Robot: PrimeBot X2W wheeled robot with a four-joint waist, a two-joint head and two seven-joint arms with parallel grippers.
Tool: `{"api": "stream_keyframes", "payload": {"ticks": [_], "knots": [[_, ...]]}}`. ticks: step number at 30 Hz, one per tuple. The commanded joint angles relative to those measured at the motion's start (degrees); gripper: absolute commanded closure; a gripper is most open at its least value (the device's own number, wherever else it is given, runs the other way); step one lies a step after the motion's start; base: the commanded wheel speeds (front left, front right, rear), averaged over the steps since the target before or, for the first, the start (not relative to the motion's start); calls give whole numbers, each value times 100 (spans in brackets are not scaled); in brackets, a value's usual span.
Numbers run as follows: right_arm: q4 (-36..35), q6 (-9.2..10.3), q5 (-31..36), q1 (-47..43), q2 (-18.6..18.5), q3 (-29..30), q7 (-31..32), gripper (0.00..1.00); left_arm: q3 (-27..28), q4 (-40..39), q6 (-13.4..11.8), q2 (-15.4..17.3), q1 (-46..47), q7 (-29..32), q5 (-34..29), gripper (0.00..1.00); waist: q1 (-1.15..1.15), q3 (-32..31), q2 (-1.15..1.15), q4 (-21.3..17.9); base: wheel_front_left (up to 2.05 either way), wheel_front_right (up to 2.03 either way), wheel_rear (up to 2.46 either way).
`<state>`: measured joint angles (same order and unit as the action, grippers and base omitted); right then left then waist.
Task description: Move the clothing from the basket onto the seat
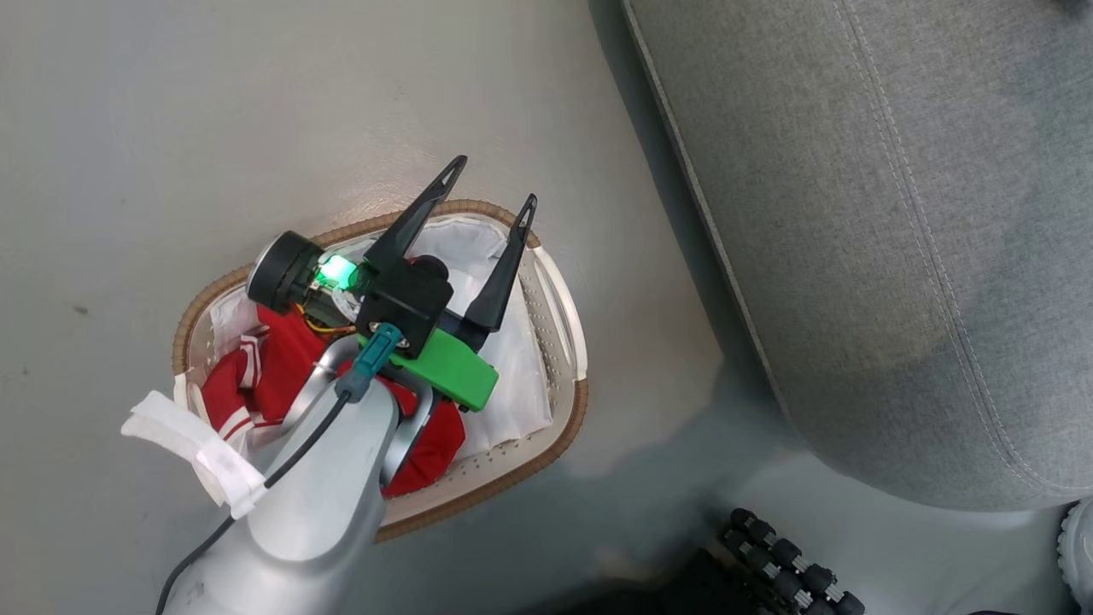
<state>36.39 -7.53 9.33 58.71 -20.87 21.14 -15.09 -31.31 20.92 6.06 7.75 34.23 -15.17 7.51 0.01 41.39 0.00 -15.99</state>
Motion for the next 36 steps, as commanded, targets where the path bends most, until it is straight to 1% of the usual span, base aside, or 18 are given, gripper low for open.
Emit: {"api": "stream_keyframes", "payload": {"ticks": [1,4,5,6,7,8,15,26,29,36], "knots": [[95,8,46,-156,24,112,-12,100,24,-12,-25,39,-73,4,-7,0,-1,5,0,-4,0,0,0],[322,8,168,-386,144,346,-13,100,2,-6,-6,68,-83,4,-15,0,-1,18,0,-26,0,0,0],[358,8,182,-435,172,419,-12,98,3,-17,-2,79,-85,3,-15,0,-1,22,0,-35,0,0,0],[381,8,202,-492,214,506,-13,72,5,-20,3,93,-94,3,-16,0,-1,20,0,-48,0,0,0],[390,8,207,-554,263,551,-12,65,5,-22,5,102,-104,4,-17,0,-1,12,0,-57,0,0,0],[387,8,193,-618,339,574,-13,0,11,-24,6,114,-119,4,-13,0,-1,-4,0,-74,0,0,0],[340,8,-169,-1184,577,574,-12,0,4,-103,23,144,-241,4,24,0,-1,-213,0,-196,0,0,0],[-8,8,-575,-2351,809,471,-13,0,27,-76,48,-29,-435,4,141,0,-1,-843,0,-285,0,0,0],[-81,8,-611,-2605,853,449,-12,0,39,-40,56,-87,-504,3,183,0,-1,-1031,0,-267,0,0,0],[88,8,-705,-3010,862,326,-13,0,162,-39,80,-136,-647,4,242,0,-1,-1258,0,-242,0,0,0]]}}
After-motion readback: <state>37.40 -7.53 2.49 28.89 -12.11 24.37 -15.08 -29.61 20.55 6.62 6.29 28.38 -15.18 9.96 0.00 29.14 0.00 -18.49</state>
